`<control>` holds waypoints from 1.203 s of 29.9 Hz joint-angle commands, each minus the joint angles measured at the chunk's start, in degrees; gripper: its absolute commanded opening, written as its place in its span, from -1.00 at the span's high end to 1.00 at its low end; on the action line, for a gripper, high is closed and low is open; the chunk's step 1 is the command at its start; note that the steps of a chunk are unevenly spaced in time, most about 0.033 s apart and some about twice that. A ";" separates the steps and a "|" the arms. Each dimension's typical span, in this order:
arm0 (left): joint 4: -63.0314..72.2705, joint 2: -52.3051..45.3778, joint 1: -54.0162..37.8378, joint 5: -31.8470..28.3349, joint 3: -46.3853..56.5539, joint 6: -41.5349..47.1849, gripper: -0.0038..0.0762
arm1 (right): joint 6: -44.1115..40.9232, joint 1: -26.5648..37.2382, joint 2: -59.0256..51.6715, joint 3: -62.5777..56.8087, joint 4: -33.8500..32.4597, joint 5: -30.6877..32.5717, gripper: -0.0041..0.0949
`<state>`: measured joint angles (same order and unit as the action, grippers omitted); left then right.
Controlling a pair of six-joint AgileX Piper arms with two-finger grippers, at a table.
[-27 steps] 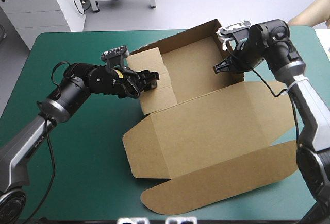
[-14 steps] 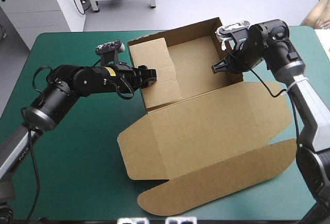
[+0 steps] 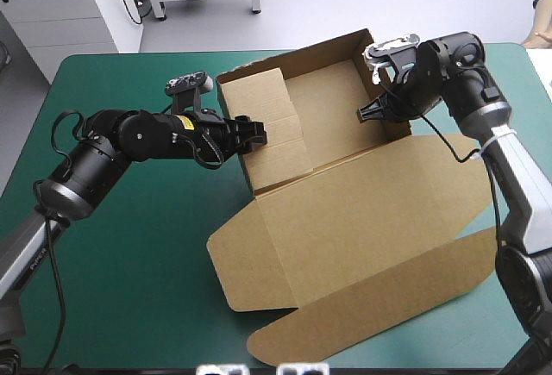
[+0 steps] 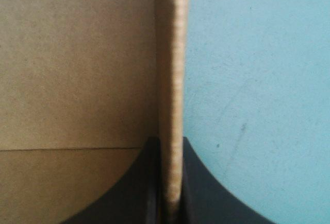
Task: Fold the box
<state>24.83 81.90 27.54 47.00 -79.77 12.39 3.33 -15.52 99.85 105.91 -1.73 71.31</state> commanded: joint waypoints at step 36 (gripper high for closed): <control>-18.03 7.23 0.64 -7.50 -1.79 25.35 -0.20 | -0.42 -1.30 -9.33 4.80 6.93 -3.17 0.95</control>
<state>8.90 90.50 28.11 43.37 -80.31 37.08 2.73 -16.56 95.11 107.24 -1.11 71.23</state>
